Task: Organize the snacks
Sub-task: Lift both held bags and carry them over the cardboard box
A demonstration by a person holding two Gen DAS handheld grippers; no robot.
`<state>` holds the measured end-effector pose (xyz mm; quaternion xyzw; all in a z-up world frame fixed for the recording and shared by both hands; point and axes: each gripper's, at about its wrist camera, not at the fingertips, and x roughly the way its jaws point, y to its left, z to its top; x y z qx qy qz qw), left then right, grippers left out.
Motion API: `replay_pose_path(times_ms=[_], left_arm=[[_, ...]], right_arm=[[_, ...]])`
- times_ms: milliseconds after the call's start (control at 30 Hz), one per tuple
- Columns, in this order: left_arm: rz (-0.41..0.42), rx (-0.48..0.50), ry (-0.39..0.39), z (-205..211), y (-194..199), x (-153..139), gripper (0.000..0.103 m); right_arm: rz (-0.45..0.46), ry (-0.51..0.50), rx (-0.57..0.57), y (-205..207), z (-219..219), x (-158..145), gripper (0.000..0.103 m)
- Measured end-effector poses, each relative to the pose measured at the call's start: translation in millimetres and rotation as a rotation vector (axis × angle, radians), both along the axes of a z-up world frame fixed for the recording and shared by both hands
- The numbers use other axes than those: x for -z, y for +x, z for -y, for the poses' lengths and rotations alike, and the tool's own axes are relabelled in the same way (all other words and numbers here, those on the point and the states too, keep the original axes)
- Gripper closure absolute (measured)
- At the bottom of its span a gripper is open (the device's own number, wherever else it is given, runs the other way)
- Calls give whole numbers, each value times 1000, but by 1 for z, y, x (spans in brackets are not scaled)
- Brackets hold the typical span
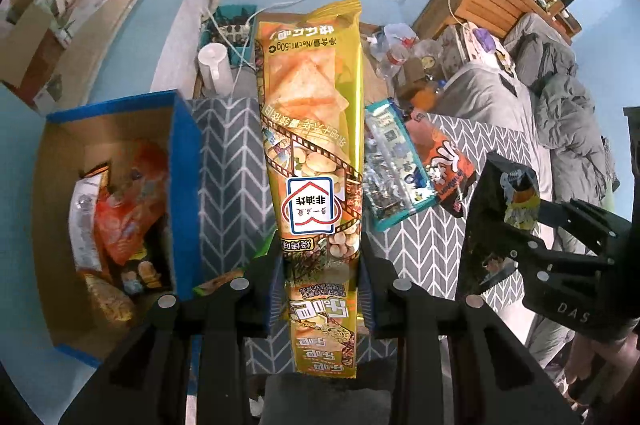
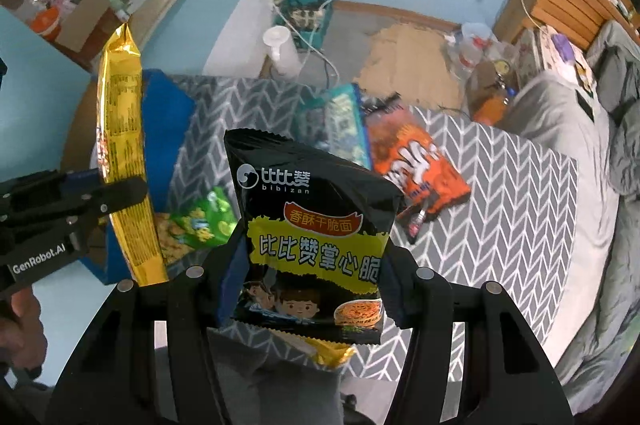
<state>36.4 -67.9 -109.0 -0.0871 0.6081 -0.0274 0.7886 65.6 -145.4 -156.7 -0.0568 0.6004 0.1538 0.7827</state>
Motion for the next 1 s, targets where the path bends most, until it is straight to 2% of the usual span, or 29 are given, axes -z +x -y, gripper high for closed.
replay_pose_path(times_ms=[433,700,1000], left_arm=[[-10,-117,6,-66,-30,-10,71],[-15,-213,-15,-117,-48,-10,71],[-27,-303,7,-170,-66,-2,71]], right_arm=[[-14,70,-118,4,-72,1,46],[-36,115,-217,8,-138,9,46],[-75,147,-313,3,-211,25,46]])
